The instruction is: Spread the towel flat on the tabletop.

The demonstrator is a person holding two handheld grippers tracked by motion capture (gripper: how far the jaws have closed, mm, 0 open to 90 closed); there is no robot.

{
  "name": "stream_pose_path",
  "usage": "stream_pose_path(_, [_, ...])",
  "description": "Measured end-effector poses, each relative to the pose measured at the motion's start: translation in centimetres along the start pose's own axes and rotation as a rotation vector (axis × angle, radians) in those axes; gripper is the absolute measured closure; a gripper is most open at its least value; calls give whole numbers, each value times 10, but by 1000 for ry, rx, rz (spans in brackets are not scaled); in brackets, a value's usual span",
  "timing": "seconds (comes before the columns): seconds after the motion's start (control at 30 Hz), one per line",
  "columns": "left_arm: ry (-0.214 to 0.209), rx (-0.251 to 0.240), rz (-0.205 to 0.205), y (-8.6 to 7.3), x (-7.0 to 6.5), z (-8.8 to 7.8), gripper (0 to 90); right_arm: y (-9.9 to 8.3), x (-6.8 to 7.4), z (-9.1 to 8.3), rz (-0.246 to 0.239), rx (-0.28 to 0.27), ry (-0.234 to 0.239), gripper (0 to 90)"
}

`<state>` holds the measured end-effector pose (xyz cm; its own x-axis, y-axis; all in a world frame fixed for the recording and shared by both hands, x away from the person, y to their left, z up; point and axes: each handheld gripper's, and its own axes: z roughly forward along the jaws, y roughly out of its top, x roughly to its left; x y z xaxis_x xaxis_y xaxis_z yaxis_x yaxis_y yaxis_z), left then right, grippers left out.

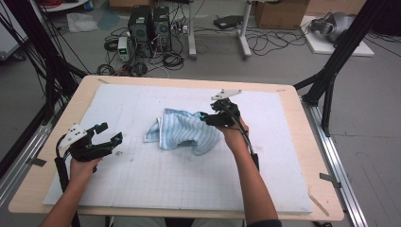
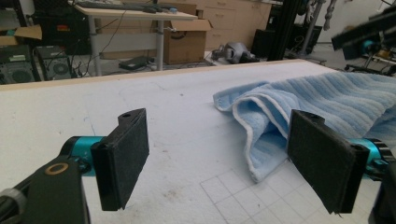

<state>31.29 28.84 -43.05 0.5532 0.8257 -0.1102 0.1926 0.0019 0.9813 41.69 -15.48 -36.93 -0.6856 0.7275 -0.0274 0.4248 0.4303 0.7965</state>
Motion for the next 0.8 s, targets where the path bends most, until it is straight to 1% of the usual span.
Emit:
stream_pose_path(0.03, [1, 0, 3, 0, 0, 0, 217, -7, -4, 0, 23, 15, 17, 428])
stream_pose_path(0.07, [0, -1, 3, 0, 0, 1, 218, -13, -7, 2, 53, 32, 53, 418])
stream_pose_path(0.1, [-1, 0, 4, 0, 0, 1, 219, -19, -10, 5, 72, 54, 81, 405])
stream_pose_path(0.17, [-3, 3, 2, 0, -1, 2, 219, -27, -9, 15, 86, 96, 137, 397])
stream_pose_path(0.2, [-2, 3, 3, -1, -1, 2, 219, -30, -6, 20, 79, 125, 140, 414])
stream_pose_path(0.23, [-3, 5, 4, -1, -1, 3, 219, -32, -3, 27, 58, 163, 142, 470])
stream_pose_path(0.27, [-4, 5, 2, -1, -1, 3, 219, -33, 1, 33, 45, 198, 154, 563])
stream_pose_path(0.3, [-5, 7, 4, -1, -1, 2, 220, -34, 5, 39, 30, 230, 168, 690])
stream_pose_path(0.33, [-4, 5, 3, -1, -1, 2, 220, -34, 8, 42, -4, 244, 169, 790])
stream_pose_path(0.37, [-4, 5, 2, -1, -1, 2, 220, -32, 13, 45, -58, 250, 150, 862])
stream_pose_path(0.4, [-4, 7, 3, -1, 0, 1, 220, -29, 17, 44, -75, 239, 145, 892])
stream_pose_path(0.43, [-2, 2, -3, -1, 0, 1, 220, -25, 19, 43, -83, 218, 137, 892])
stream_pose_path(0.5, [0, 3, -1, -1, 1, 1, 220, -13, 18, 39, -90, 186, 99, 893])
stream_pose_path(0.57, [-1, 2, -2, -1, 1, 1, 221, -4, 14, 35, -100, 152, 55, 893])
stream_pose_path(0.6, [-1, 2, 0, -1, 0, 1, 222, 0, 10, 34, -79, 139, 40, 881])
stream_pose_path(0.63, [-1, 2, 0, -1, 0, 1, 222, 5, 6, 33, -56, 125, -2, 735])
stream_pose_path(0.67, [-2, 3, -1, 0, 1, 1, 222, 7, 1, 33, -29, 120, -23, 694])
stream_pose_path(0.7, [-1, 3, 0, -1, 1, 1, 222, 8, -3, 35, -12, 115, -24, 660])
stream_pose_path(0.73, [-2, 3, -2, -1, 1, 1, 222, 7, -5, 37, -7, 121, -29, 596])
stream_pose_path(0.77, [-3, 4, -2, -1, 1, 1, 222, 4, -8, 42, 12, 148, -23, 524])
stream_pose_path(0.8, [-2, 1, -4, -1, 1, 1, 222, 1, -9, 47, 31, 174, -5, 491])
